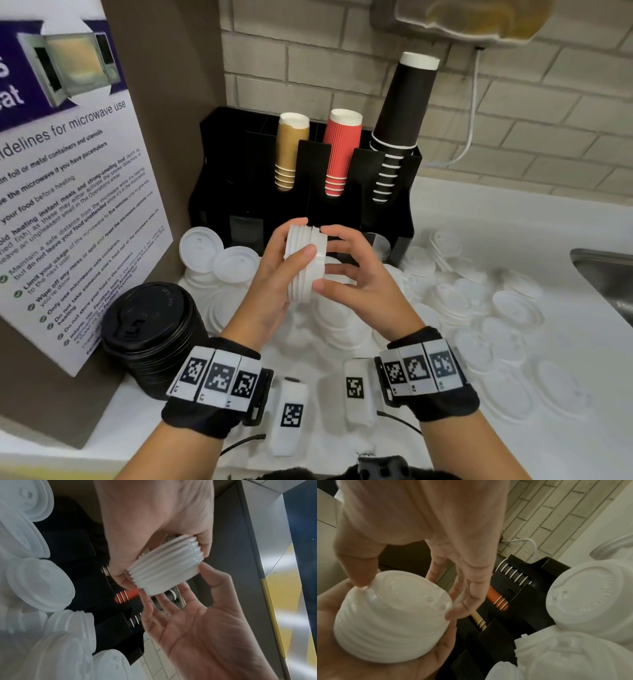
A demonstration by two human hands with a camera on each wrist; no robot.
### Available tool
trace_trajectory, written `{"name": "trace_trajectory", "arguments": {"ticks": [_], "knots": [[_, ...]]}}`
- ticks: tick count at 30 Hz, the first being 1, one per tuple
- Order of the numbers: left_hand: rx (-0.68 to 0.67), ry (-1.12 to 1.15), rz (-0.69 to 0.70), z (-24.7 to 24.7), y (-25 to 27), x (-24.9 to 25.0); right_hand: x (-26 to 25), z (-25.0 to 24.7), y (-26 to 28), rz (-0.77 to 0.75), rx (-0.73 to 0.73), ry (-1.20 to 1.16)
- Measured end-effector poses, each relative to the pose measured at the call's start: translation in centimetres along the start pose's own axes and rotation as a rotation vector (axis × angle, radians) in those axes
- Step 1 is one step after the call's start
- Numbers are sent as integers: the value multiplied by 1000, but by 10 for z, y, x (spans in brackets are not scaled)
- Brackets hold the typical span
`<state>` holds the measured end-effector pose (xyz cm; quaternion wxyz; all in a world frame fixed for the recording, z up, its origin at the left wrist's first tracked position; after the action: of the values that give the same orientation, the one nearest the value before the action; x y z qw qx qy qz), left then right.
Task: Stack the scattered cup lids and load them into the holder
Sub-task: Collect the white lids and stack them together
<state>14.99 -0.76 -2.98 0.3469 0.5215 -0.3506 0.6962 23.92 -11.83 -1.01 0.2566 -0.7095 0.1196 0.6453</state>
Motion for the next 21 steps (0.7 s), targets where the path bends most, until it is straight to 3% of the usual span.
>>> {"name": "trace_trajectory", "arguments": {"ticks": [5,8,11,13,17,21], "knots": [[-15,-34,15,-2,-1,0,-1,-11,-4,34,-21,74],[75,-13,42,-12,-4,5,4,-29,-13,90,48,359],[124,3,67,-22,-4,12,23,-32,-21,271,-230,987],[128,9,82,-25,-3,16,36,-26,-22,339,-367,1264],[146,-19,101,-29,2,20,53,-14,-25,348,-436,1471],[183,-15,103,-33,6,24,53,-8,-27,323,-497,1473]]}}
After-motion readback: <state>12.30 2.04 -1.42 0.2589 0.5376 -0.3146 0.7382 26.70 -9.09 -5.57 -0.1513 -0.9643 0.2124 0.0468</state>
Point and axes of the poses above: each hand's wrist, its own y-axis away from the middle knuckle, its own z-axis out of the palm, x = y × z, the point moved 3 cm from there along -y, towards the middle knuckle, and after that the axes turned 9 degrees about -y, right-handed, at the moved point
